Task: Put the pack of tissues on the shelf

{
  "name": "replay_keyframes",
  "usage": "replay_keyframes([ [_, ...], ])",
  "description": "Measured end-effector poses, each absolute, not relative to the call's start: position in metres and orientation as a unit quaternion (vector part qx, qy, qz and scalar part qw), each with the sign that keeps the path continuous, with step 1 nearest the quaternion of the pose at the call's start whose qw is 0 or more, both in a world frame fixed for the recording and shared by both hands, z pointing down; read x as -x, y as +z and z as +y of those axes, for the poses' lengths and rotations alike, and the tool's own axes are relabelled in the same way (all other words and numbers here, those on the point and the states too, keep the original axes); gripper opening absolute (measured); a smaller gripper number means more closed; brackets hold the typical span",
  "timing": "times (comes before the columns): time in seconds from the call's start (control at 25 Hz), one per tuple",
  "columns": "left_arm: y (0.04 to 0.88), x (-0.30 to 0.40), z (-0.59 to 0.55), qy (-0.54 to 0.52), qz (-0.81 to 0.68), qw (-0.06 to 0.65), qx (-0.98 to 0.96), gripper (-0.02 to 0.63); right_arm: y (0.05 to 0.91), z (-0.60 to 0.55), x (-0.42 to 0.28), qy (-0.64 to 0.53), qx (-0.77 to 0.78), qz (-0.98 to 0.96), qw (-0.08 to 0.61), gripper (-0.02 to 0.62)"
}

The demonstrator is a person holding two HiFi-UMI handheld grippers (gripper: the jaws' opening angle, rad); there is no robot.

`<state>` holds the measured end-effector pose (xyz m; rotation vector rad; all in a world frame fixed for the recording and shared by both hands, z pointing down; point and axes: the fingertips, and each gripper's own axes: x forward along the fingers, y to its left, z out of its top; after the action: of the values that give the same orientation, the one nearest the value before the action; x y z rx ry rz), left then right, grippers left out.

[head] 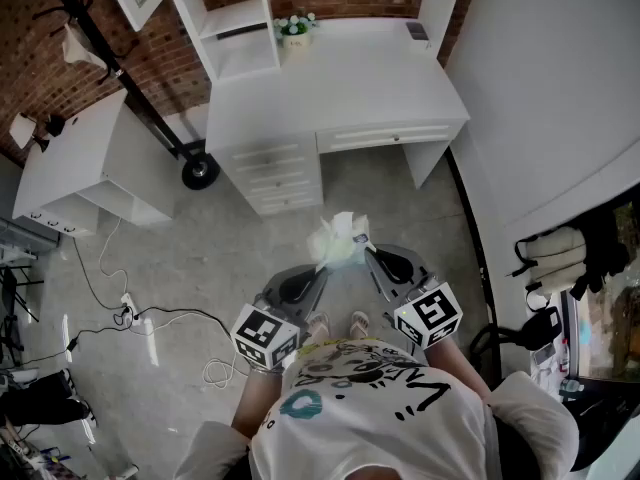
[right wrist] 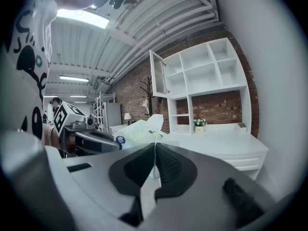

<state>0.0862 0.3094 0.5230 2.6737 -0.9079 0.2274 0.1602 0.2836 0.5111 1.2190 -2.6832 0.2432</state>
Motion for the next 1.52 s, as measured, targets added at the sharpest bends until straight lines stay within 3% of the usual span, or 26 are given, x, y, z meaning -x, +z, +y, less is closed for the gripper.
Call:
replay_keyframes([
  [0.76, 0.524, -0.072, 0.315, 0.076, -0.315, 0.164, -0.932, 0.018, 0.513, 0.284, -0.145, 0.093, -0.404, -0.905, 0.099, 0.028],
  [1.52, 0.526, 0.006, 0.301, 0.062, -0.309, 0.162, -0.935, 0.018, 0.516, 0.273, -0.064, 0.089, -0.404, -0.904, 0.112, 0.028],
])
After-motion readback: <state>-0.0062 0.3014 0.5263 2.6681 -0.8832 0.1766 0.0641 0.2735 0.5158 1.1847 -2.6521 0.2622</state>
